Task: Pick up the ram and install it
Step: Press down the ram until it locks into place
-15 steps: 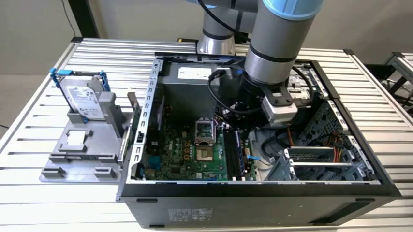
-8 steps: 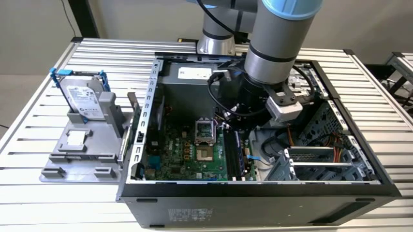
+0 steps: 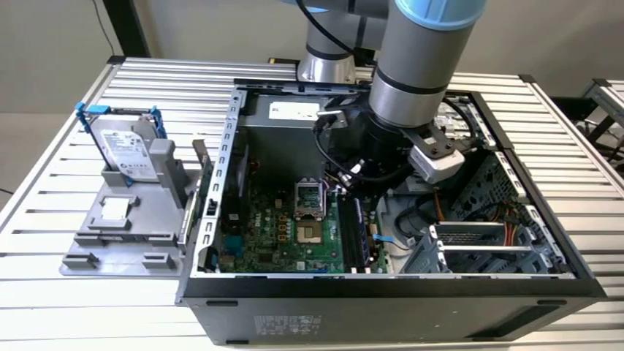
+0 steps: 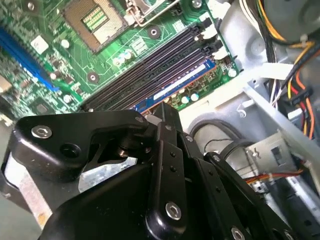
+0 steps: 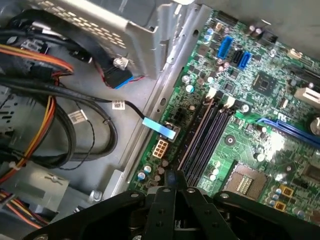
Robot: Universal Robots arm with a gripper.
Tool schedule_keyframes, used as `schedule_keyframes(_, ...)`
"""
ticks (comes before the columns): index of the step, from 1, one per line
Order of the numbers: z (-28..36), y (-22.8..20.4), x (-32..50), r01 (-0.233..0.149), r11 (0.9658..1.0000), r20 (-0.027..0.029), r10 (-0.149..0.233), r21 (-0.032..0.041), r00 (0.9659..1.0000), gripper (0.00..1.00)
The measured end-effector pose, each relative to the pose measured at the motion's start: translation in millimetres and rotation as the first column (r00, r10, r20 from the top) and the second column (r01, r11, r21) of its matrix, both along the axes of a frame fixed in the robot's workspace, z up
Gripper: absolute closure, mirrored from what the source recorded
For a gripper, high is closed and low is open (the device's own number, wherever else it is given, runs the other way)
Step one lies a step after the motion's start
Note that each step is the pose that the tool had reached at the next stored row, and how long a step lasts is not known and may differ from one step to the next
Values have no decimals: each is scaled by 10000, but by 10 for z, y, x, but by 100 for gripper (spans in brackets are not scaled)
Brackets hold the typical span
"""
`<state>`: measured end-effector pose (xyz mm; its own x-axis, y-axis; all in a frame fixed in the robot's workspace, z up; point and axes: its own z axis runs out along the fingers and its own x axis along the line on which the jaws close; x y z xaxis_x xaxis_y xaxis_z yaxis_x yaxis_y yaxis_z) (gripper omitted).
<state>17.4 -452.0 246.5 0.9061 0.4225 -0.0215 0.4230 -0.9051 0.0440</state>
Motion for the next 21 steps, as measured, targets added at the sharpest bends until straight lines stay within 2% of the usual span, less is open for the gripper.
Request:
schedule_keyframes(3,-1,0,0,-545,9985,0,545,1,9985,100)
schedule_keyframes(5,-1,1,0,-909,9959,1,909,2,9959,100)
schedule_keyframes(7,-1,1,0,-1256,9921,1,1256,2,9921,100)
schedule_keyframes(12,0,0,0,-2053,9787,2,2053,11,9787,100)
schedule_keyframes(14,0,0,-1,-2254,9742,2,2254,66,9743,100)
schedule_keyframes(17,-2,0,-1,-2471,9687,1,2472,255,9690,100)
schedule_keyframes(18,-1,0,-3,-2553,9664,4,2554,288,9668,100)
schedule_keyframes(21,-2,1,-4,-2946,9552,8,2947,294,9556,100)
